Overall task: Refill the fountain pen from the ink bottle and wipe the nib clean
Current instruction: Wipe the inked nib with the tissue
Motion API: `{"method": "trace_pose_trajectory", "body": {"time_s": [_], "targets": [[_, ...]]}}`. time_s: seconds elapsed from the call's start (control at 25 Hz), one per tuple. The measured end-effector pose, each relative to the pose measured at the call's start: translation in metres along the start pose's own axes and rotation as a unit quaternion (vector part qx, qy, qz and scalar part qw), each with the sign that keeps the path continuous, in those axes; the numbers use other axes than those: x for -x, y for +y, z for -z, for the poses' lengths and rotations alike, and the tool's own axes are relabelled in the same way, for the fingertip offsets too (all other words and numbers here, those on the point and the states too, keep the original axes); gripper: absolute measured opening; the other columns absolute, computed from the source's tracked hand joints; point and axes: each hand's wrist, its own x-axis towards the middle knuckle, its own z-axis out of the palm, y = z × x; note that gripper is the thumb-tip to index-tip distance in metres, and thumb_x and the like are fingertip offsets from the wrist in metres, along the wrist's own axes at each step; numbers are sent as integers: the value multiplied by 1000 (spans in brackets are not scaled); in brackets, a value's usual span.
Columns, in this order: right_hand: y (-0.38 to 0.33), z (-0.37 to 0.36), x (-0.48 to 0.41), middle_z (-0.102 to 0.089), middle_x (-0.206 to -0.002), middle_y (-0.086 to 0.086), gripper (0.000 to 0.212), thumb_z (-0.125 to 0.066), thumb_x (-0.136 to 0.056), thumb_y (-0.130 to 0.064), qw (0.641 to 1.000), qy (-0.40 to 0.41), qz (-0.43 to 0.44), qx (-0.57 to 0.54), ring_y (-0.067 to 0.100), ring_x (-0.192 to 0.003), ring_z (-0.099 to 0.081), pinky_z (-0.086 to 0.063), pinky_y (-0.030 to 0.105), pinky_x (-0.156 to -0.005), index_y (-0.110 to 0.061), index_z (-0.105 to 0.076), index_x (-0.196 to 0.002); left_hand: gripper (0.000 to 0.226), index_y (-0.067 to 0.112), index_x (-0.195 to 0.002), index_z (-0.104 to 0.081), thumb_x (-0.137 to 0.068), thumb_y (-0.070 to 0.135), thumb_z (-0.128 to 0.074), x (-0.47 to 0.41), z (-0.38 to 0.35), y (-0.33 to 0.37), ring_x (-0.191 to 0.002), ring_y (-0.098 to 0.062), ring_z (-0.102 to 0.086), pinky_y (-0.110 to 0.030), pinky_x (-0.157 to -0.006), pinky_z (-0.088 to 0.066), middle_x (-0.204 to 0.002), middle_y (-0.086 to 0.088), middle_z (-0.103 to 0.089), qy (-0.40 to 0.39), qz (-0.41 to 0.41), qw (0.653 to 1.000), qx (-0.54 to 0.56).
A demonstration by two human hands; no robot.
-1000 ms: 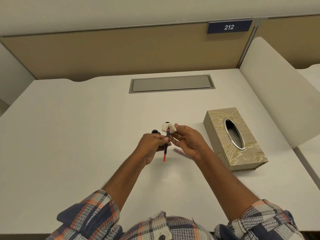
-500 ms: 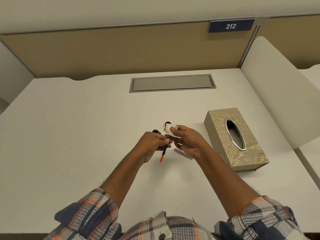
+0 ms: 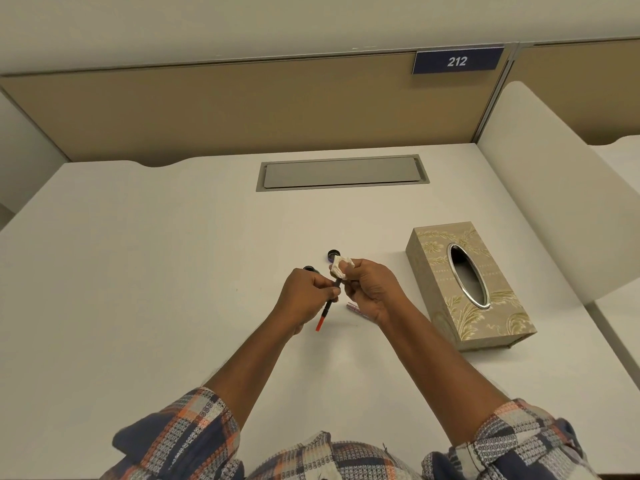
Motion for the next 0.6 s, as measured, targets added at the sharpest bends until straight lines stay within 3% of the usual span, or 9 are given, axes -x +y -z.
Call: {"method": "trace_pose_trajectory", "body": {"time_s": [0.08, 0.2, 0.36, 0.52, 0.6], "targets": [[1, -4, 2, -67, -81, 8, 15, -57, -91, 2, 1000, 2, 10, 5, 9, -62, -61, -46, 14, -49, -5, -62, -80, 10, 1, -84, -75, -80, 7, -68, -1, -1, -1, -74, -18, -64, -17, -63, -46, -83, -14, -71, 13, -4, 1000, -3], [2, -7, 3, -67, -82, 7, 11, -58, -92, -1, 1000, 0, 17, 16, 10, -66, -60, -45, 16, -54, -5, -63, -83, 9, 3, -80, -75, -79, 10, -69, -4, 0, -3, -84, -31, -66, -38, -77, -51, -85, -17, -71, 33, -18, 999, -19], [2, -6, 1, -68, -84, 7, 8, -60, -91, -1, 1000, -5, 6, 12, 9, -66, -61, -45, 16, -54, -5, -64, -85, 9, 2, -77, -74, -79, 9, -68, -2, 1, -4, -74, -28, -62, -31, -67, -46, -86, -20, -69, 32, -31, 998, -32], [2, 1, 1, -69, -86, 8, 10, -59, -91, 0, 999, -36, -21, -10, 14, -71, -62, -46, 22, -60, -7, -64, -85, 8, 2, -81, -73, -82, 4, -65, -4, 11, -4, -82, -28, -66, -38, -83, -51, -81, -17, -69, -63, 12, 997, 54], [-1, 5, 4, -69, -85, 9, 10, -58, -91, 0, 997, -62, -42, -36, 17, -74, -61, -46, 27, -65, -6, -63, -84, 12, 2, -82, -72, -84, -2, -60, -4, 15, -4, -76, -22, -66, -34, -81, -54, -75, -12, -68, -122, 36, 984, 123]]}}
